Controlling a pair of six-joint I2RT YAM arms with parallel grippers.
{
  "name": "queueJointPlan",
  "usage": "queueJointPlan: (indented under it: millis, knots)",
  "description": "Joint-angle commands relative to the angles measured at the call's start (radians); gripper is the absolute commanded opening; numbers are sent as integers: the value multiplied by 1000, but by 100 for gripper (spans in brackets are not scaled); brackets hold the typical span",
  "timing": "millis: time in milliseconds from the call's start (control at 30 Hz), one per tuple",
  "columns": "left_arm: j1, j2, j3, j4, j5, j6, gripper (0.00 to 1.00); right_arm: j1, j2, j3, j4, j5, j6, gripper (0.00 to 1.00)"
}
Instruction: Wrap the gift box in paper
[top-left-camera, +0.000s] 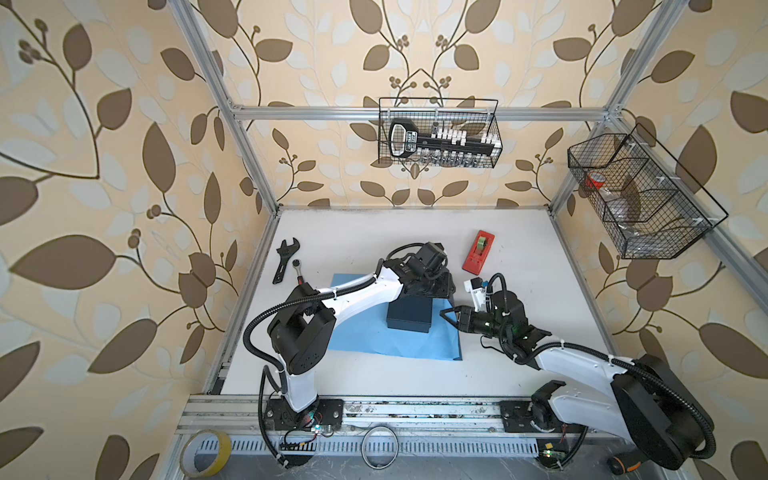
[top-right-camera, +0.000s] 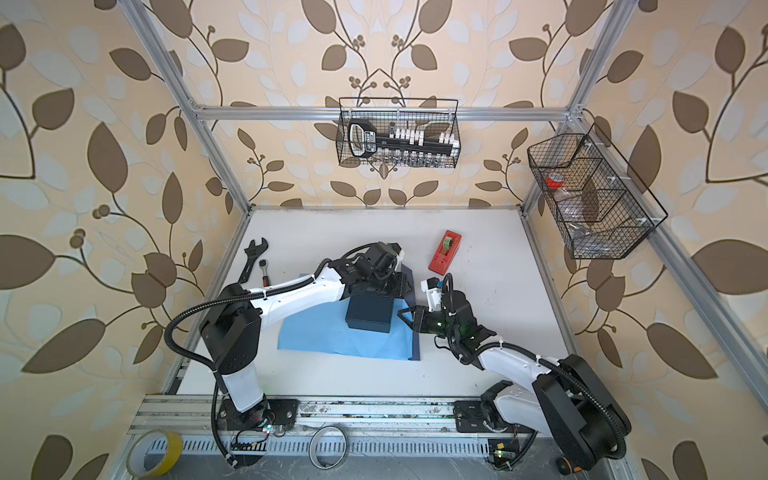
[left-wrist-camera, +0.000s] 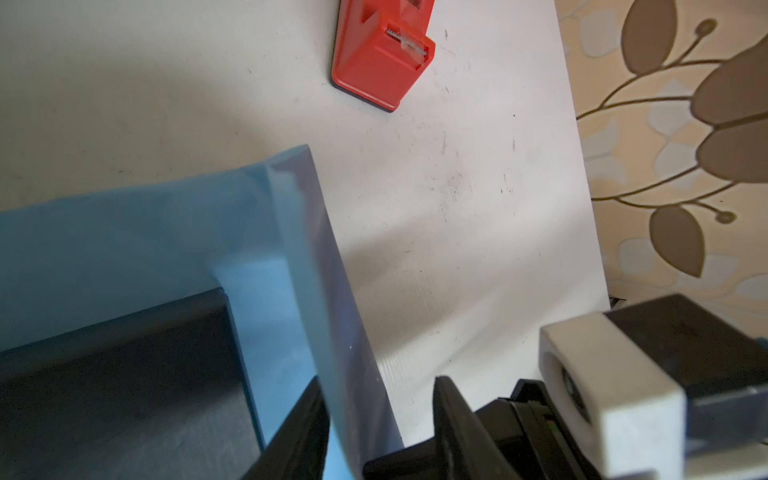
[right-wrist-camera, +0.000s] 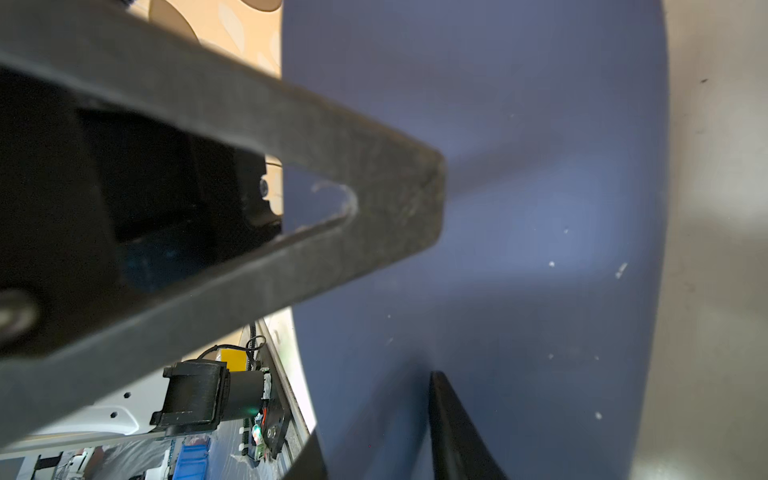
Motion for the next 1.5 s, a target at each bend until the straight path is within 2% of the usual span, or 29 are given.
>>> queueJointPlan:
  millis: [0, 467, 633, 833, 1067, 1233, 1467]
  knots:
    - [-10, 4, 31, -10, -41, 23, 38, 10, 13, 35, 33, 14, 12, 33]
    - [-7, 9, 21, -1, -45, 32, 20, 32, 30, 33, 54, 4, 19, 44]
    - [9, 8, 4, 12, -26, 34, 12, 31, -3, 38, 6, 9, -6, 48]
    - [43, -8, -20, 28, 41, 47, 5, 3, -97, 49, -129, 12, -69, 57]
    - [101, -45, -62, 46, 160, 82, 0, -114, -243, 64, -331, -20, -167, 69]
    - [158, -80, -107, 58, 257, 109, 0, -144, -288, 102, -439, 50, -231, 77]
    - [231, -97, -143, 61, 360, 137, 0, -99, -238, 149, -453, 165, -236, 91]
